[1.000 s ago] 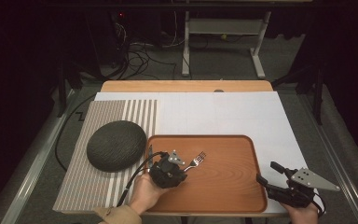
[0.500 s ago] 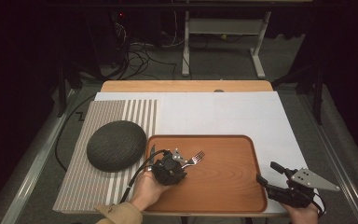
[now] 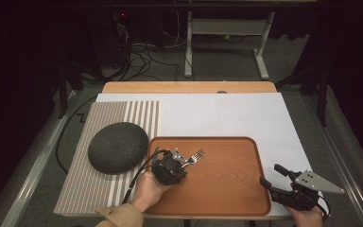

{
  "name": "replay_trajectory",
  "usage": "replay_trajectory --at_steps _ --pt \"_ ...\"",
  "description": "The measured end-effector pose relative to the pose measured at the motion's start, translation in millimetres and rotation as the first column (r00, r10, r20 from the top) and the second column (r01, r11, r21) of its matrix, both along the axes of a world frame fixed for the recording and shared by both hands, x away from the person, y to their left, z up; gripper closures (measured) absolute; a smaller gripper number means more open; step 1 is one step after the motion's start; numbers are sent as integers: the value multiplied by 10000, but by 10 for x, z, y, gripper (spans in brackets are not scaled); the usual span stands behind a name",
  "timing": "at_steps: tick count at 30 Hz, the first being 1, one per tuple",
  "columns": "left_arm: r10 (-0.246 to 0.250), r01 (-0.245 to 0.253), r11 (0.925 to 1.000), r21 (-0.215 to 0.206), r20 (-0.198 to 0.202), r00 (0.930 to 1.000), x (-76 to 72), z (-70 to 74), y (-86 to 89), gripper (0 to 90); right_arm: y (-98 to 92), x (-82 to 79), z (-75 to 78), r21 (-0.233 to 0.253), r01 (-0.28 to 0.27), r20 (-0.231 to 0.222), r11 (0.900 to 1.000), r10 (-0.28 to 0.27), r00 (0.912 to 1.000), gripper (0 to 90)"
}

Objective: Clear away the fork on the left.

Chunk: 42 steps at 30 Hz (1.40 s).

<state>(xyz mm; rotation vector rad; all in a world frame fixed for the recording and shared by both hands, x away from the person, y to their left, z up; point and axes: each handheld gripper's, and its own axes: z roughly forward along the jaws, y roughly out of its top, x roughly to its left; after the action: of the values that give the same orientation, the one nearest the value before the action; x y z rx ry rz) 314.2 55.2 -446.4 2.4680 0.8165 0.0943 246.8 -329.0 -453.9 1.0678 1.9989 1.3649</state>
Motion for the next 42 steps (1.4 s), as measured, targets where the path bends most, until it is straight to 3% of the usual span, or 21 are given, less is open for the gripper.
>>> replay_trajectory --at_steps 23,42 --pt "678 -681 9976 124 205 9975 99 -4 170 753 3 -2 -2 -38 -11 -31 10000 11 10000 274" --pt "1527 -1534 9880 183 352 9877 89 -15 422 754 4 -3 -2 -51 -2 -51 10000 1 10000 274"
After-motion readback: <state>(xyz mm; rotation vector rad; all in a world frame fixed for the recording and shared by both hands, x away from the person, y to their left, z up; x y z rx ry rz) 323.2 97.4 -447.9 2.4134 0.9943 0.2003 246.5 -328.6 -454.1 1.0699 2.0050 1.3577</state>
